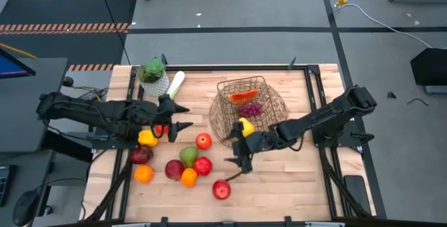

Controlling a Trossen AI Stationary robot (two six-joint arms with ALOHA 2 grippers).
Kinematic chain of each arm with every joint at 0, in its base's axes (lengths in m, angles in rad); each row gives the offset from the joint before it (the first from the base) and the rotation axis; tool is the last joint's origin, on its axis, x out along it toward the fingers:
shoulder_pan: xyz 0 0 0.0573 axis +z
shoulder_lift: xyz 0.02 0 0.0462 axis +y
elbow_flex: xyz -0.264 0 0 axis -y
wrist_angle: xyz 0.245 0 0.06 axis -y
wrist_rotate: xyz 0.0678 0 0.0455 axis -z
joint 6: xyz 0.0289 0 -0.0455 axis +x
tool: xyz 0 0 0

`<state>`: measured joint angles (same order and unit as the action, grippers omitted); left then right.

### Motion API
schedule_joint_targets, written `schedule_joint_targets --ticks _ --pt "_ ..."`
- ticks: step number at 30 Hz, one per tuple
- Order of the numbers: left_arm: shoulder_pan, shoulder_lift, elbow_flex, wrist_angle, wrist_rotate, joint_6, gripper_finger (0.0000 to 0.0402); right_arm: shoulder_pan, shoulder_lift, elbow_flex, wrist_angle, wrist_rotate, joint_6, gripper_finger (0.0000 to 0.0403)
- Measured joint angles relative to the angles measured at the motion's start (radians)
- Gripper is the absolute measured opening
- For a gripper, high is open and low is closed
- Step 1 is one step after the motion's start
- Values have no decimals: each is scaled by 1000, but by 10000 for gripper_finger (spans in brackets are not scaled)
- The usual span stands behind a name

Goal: Build produce basket
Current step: Put the bottom right red apple into the wire basket

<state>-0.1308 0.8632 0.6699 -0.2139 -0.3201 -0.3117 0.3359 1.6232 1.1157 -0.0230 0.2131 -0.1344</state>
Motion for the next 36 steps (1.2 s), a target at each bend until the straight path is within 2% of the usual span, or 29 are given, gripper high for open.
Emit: schedule_joint_targets --ticks 3,6,12,21,31,36 --pt "-37 15 -9 -7 -2 -18 293 16 16 0 -12 -150 14 327" --pt "-66 32 -8 6 -25 -23 293 49 37 2 4 -212 15 325" --pt "-96 64 -7 82 -46 -25 293 104 117 1 26 -209 4 325" --pt "-109 84 -7 103 -80 -81 293 183 235 2 250 -208 53 325" --pt "-114 86 -7 110 -82 -151 293 237 362 1 406 -127 47 326" --pt "-146 103 -6 114 -138 -153 293 238 372 1 453 -84 -1 326"
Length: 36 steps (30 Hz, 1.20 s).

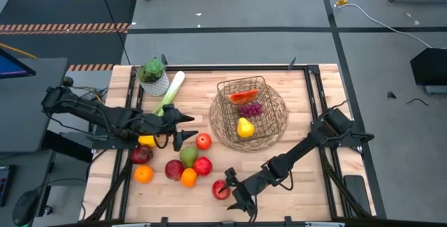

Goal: Build produce basket
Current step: Put the bottom right red apple into the wire basket

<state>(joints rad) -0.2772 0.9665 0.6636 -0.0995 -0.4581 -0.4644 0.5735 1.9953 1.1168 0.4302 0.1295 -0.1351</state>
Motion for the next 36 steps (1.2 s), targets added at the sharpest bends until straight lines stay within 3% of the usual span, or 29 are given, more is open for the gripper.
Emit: schedule_joint_targets --ticks 4,36 --pt "-34 29 1 16 -42 1 293 -5 -5 0 4 43 -30 326" --pt "-70 56 0 44 -46 -17 293 -70 127 3 131 35 55 326"
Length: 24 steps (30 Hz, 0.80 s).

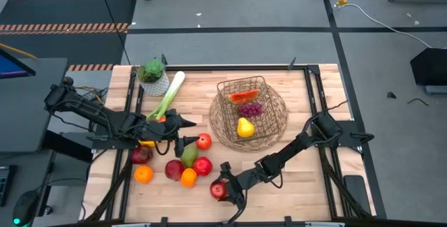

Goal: Build produce basket
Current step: Put the bottom right red apple into the wire basket

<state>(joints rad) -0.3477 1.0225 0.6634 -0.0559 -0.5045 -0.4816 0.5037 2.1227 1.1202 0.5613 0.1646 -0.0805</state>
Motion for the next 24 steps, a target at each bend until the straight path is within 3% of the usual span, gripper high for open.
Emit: schedule_joint_targets --ticks 14,24 --pt "-6 -1 0 0 0 -3 293 6 -17 -6 3 35 -28 295" --pt "-6 -1 0 0 0 -4 293 13 -143 -6 -54 97 -99 285"
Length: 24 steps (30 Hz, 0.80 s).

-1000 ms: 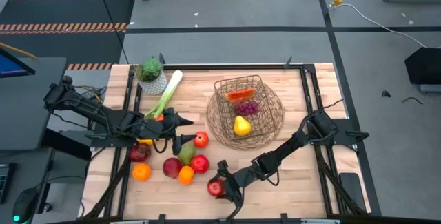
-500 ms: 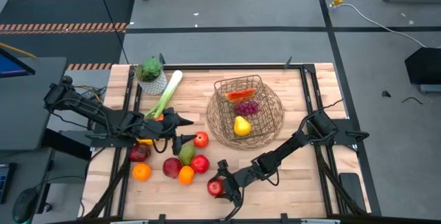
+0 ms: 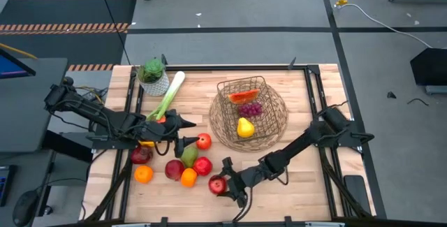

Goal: Build produce basket
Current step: Put the bottom right red apple into the wire basket

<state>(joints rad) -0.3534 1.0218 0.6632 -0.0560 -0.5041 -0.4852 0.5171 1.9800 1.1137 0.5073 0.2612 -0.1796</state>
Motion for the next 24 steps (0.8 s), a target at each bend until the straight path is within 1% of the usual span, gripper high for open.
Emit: schedule_joint_targets --ticks 3,9,13,16,19,24 --pt "0 0 0 0 0 0 293 9 -96 1 -63 84 -65 284" --pt "0 0 0 0 0 0 293 14 -320 2 -259 311 -178 284" --pt "1 0 0 0 0 -1 293 -3 -447 3 -381 445 -213 284" --pt "1 0 0 0 0 -1 293 -25 -524 3 -484 544 -207 284" --pt "1 0 0 0 0 -1 293 -63 -583 3 -616 584 -146 286" --pt "1 0 0 0 0 -2 293 -139 -653 3 -825 584 12 289"
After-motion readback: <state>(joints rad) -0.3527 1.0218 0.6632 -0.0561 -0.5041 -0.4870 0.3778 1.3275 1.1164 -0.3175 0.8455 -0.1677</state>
